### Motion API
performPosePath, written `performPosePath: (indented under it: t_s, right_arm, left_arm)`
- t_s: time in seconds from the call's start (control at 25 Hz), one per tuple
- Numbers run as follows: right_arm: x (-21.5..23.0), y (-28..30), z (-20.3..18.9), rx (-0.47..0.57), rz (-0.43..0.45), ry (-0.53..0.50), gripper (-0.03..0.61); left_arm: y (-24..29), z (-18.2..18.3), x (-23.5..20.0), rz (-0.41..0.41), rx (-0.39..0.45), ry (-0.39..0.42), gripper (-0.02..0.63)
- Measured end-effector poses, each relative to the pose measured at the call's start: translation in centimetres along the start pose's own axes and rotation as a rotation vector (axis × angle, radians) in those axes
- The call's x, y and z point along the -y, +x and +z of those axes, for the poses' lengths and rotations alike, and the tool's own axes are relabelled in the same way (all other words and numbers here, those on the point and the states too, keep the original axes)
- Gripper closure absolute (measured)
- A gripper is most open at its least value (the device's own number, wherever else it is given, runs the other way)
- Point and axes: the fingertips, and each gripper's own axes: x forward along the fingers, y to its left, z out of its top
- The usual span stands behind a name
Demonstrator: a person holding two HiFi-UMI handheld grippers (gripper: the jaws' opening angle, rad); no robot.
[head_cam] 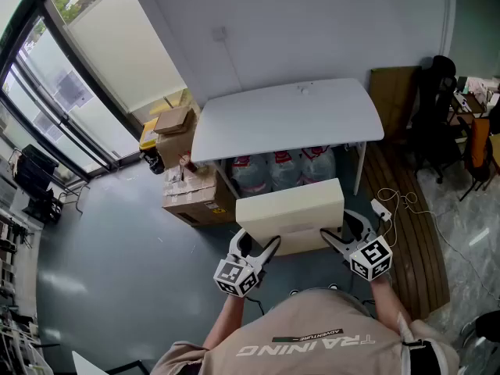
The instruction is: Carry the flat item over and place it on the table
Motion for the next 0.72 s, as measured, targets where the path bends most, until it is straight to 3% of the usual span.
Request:
performPosePath:
  t_s: [0.72]
  right_arm:
    - [0.1,6.7,0.1,-0.002,-0.021,-0.005,0.293]
  left_arm:
    - [0.6,0.1,-6.9,-0.028,0.012,0.019,0.278]
